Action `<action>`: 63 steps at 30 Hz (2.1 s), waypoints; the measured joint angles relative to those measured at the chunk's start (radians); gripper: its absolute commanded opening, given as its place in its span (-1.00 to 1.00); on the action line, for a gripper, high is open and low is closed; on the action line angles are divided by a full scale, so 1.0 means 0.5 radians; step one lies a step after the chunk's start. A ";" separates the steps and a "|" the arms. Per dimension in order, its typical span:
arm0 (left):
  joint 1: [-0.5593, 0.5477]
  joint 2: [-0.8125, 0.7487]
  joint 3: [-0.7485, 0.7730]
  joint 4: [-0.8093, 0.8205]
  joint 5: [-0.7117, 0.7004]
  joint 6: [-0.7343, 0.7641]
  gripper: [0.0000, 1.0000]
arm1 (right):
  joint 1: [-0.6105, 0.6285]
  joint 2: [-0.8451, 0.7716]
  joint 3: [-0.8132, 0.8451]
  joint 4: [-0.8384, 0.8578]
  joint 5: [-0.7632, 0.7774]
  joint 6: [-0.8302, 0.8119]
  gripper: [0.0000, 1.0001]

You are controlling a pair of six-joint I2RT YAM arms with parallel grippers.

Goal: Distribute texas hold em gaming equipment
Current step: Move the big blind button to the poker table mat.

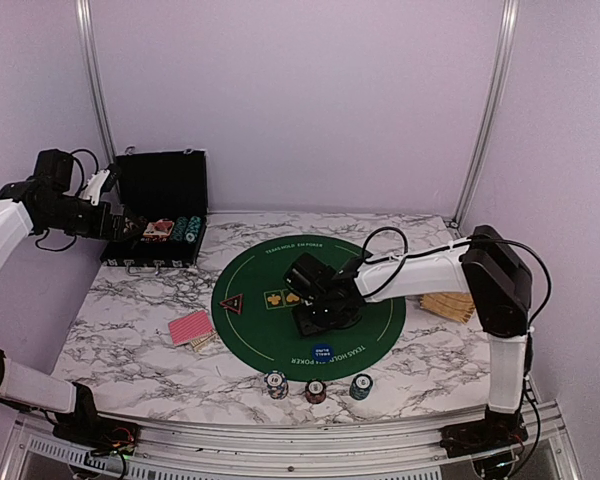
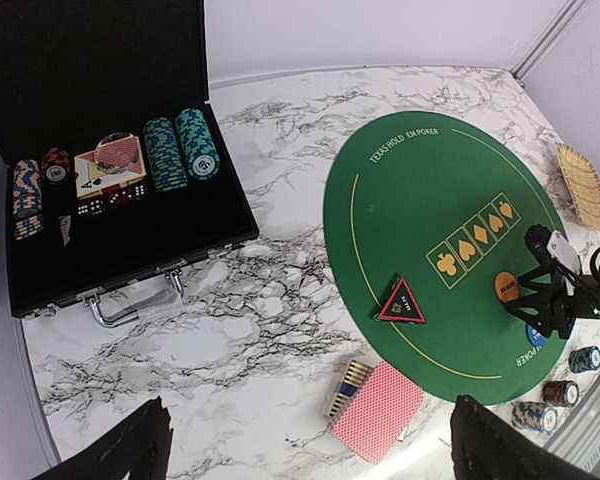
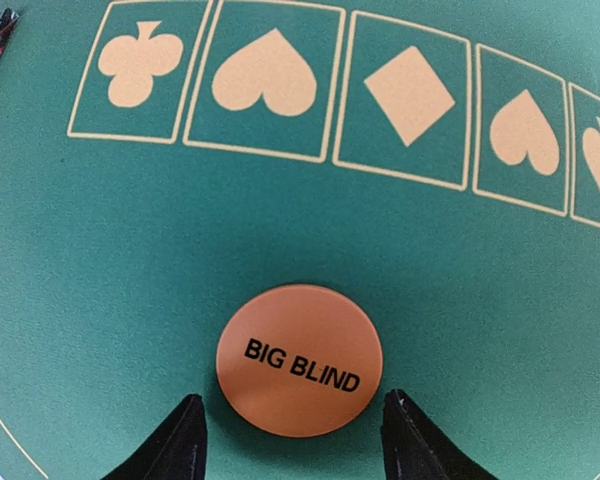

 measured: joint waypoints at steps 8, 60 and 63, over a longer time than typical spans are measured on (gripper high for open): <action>0.000 -0.001 0.030 -0.009 0.002 0.000 0.98 | 0.000 0.057 0.040 -0.001 0.047 0.005 0.03; 0.000 0.020 0.055 -0.019 0.014 0.002 0.98 | -0.679 0.876 1.277 -0.013 0.164 -0.452 -0.19; 0.000 0.020 0.055 -0.019 0.014 0.002 0.98 | -0.690 0.903 1.324 -0.018 0.140 -0.463 -0.15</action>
